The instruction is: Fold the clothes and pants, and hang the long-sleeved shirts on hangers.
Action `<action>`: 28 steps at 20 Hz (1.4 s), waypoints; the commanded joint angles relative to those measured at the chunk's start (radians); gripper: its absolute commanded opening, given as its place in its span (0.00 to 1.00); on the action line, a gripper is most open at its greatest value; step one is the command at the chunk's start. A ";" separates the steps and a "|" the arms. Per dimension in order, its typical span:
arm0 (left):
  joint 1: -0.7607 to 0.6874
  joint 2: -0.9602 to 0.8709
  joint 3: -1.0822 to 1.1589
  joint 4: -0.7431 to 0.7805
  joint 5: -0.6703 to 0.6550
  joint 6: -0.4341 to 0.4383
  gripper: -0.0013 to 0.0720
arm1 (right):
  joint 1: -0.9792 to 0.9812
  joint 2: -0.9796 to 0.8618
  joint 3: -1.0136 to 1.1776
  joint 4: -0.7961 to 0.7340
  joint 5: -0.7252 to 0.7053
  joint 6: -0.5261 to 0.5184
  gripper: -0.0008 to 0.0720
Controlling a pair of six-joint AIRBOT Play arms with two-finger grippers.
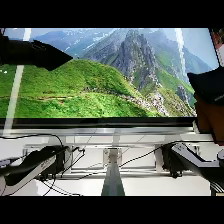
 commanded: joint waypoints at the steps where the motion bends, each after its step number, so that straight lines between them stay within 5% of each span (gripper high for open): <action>1: 0.001 0.003 0.000 -0.002 0.002 0.000 0.89 | -0.077 0.078 0.001 -0.116 -0.079 0.006 0.07; 2: 0.001 0.003 0.000 -0.002 0.002 0.000 0.89 | -0.098 0.089 0.001 -0.113 -0.108 0.006 0.19; 4: 0.001 0.003 0.000 -0.002 0.002 0.000 0.89 | -0.108 0.092 0.000 -0.110 -0.113 0.006 0.69; 6: 0.001 0.003 0.000 -0.002 0.002 0.000 0.89 | -0.106 0.080 0.000 -0.045 -0.108 0.006 0.76; 8: 0.001 0.003 0.000 -0.002 0.002 0.000 0.89 | -0.106 0.065 0.000 0.057 -0.092 0.004 0.75; 9: 0.001 0.003 0.000 -0.002 0.002 0.000 0.89 | -0.105 0.058 -0.001 0.109 -0.093 -0.016 0.55; 10: 0.001 0.003 0.000 -0.002 0.002 0.000 0.89 | -0.100 0.054 -0.001 0.154 -0.105 -0.034 0.22; 11: 0.001 0.003 0.000 -0.002 0.002 0.000 0.89 | -0.082 0.053 -0.002 0.194 -0.126 -0.045 0.05; 19: 0.001 0.003 0.000 -0.002 0.002 0.000 0.89 | 0.449 0.042 -0.002 0.243 -0.355 -0.292 0.05; 28: 0.001 0.003 0.000 -0.002 0.002 0.000 0.89 | 1.025 -0.131 -0.002 -0.069 -0.364 -0.357 0.05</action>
